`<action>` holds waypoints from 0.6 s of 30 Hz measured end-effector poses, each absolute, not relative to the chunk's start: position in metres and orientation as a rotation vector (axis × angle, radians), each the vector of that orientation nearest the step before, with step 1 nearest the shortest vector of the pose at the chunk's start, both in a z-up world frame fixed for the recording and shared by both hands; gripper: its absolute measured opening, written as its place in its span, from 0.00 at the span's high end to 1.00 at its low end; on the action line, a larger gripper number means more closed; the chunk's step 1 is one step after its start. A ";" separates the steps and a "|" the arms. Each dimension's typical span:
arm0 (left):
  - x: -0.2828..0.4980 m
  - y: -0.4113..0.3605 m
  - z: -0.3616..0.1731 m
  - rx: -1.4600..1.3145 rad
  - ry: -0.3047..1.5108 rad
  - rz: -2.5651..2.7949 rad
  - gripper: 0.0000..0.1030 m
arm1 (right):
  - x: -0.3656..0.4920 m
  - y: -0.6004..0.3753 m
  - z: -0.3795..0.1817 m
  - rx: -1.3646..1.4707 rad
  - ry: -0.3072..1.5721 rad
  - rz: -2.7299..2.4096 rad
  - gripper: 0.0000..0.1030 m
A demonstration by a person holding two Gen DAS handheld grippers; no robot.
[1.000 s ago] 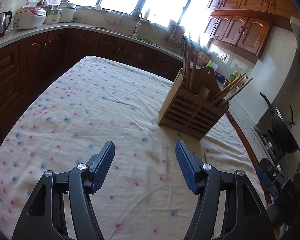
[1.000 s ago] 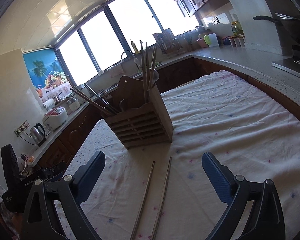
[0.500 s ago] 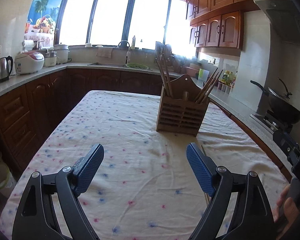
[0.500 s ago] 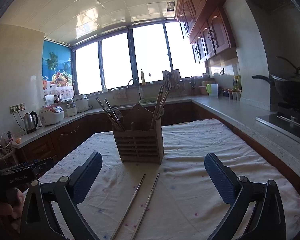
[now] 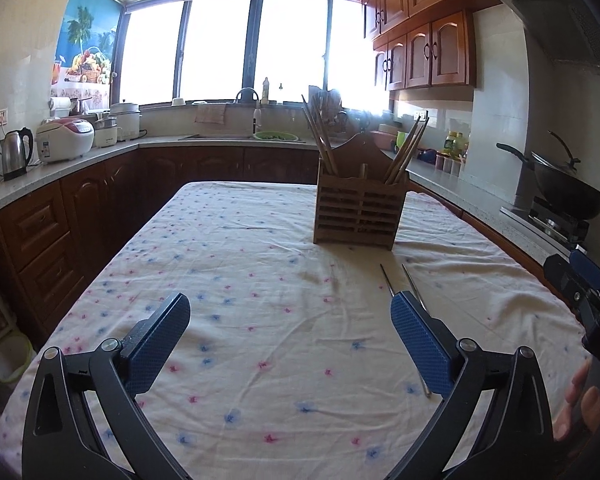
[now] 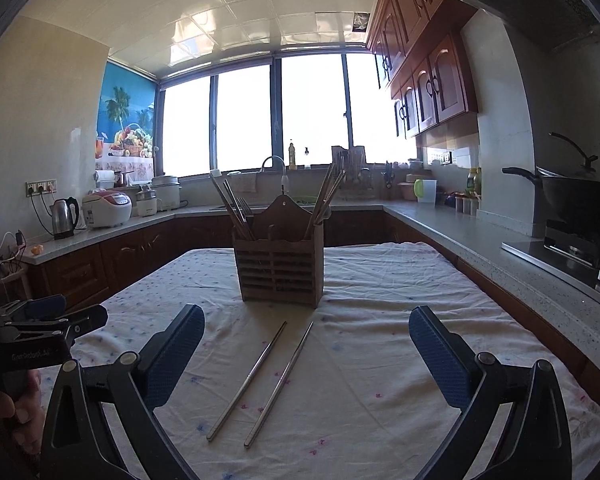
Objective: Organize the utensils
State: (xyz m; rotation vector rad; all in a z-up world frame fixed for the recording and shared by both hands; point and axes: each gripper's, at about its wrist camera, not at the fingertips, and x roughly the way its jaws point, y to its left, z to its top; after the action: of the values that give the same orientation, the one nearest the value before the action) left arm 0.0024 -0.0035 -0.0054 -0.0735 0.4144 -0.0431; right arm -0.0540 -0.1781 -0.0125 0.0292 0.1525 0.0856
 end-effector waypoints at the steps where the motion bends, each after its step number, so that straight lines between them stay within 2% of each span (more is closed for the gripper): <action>1: 0.002 -0.004 -0.006 -0.074 0.418 -0.042 0.00 | -0.055 -0.179 -0.013 0.029 0.155 0.083 0.00; 18: -0.004 -0.018 -0.024 -0.033 0.456 -0.030 0.00 | -0.059 -0.185 -0.033 0.035 0.218 0.070 0.00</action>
State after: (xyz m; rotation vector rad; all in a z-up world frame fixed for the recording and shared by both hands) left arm -0.0036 -0.0176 -0.0236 -0.0333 0.4563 -0.0300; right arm -0.0593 -0.1850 -0.0325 0.0347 0.2181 0.0696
